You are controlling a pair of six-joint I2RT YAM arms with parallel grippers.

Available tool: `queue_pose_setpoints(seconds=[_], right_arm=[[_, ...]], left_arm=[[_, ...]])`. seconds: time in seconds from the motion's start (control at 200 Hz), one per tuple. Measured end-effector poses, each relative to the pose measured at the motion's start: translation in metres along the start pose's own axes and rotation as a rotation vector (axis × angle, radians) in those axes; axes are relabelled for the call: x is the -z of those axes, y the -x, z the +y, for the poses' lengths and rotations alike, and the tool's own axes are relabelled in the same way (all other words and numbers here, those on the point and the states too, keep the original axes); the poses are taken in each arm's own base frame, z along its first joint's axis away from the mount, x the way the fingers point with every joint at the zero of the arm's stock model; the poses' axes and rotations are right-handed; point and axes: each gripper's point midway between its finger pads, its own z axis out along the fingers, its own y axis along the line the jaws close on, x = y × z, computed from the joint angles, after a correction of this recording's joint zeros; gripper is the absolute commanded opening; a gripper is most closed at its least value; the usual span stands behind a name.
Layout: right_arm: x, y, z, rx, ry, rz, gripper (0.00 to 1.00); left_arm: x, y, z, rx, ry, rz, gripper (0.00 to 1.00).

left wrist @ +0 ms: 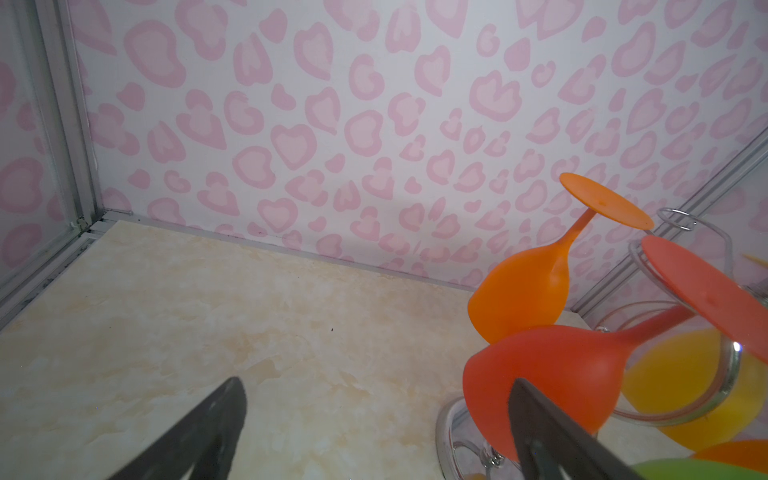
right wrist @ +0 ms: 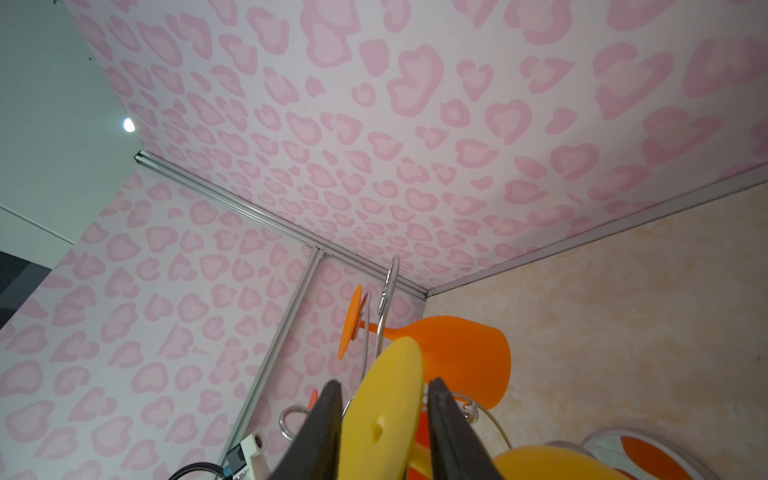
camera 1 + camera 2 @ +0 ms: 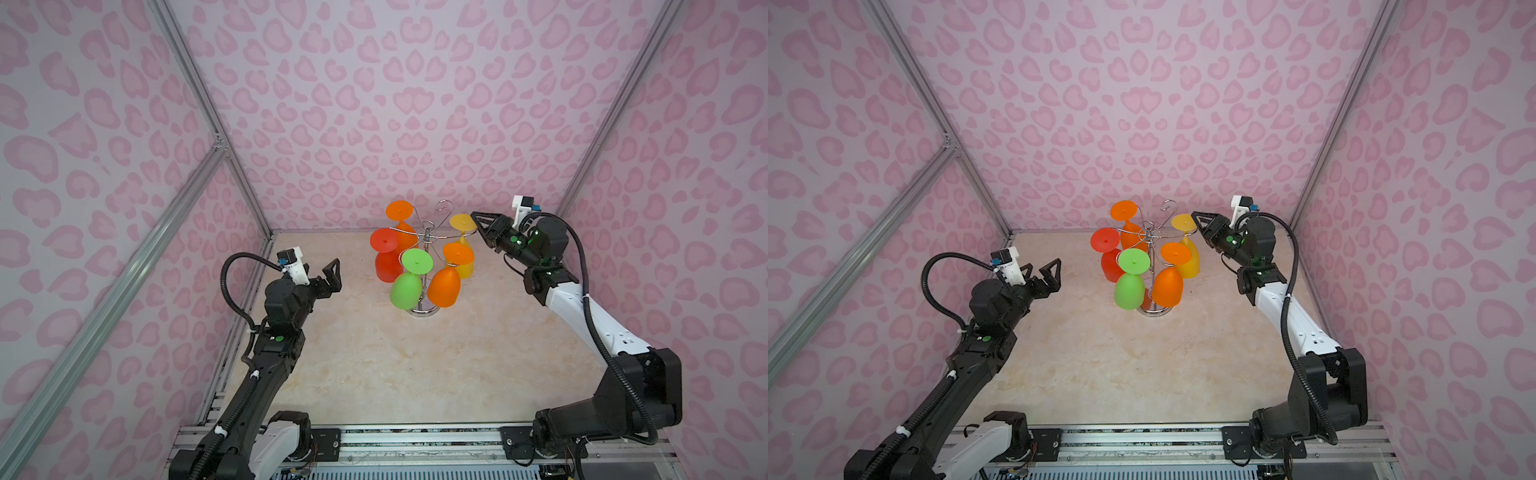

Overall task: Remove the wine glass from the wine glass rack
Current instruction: 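Raise both arms and reach the right gripper toward the yellow glass's foot, then close the right gripper on the yellow glass foot and lift it off the hook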

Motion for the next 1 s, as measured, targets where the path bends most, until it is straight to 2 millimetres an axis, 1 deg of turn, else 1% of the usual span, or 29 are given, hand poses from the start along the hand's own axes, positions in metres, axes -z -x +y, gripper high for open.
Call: queue_pose_setpoints(seconds=[0.41, 0.58, 0.685, 0.895, 1.0], right_arm=[[-0.003, 0.002, -0.002, 0.008, -0.021, 0.01, 0.16], [-0.003, 0.004, -0.002, 0.007, -0.024, 0.007, 0.07], [-0.002, 0.008, -0.002, 0.0, -0.023, 0.0, 0.03], [-0.002, 0.01, 0.002, -0.017, -0.013, 0.002, 0.0], [-0.002, 0.01, 0.004, -0.029, -0.013, 0.009, 0.0]], left_arm=[[-0.001, -0.001, 0.001, 0.0, 0.002, 0.003, 1.0], [-0.002, -0.003, 0.001, 0.001, 0.004, 0.008, 1.0], [-0.002, -0.003, 0.002, 0.0, 0.007, 0.009, 1.0], [-0.003, -0.008, 0.005, 0.0, 0.015, 0.02, 1.0], [-0.004, -0.01, 0.006, 0.001, 0.017, 0.025, 1.0]])
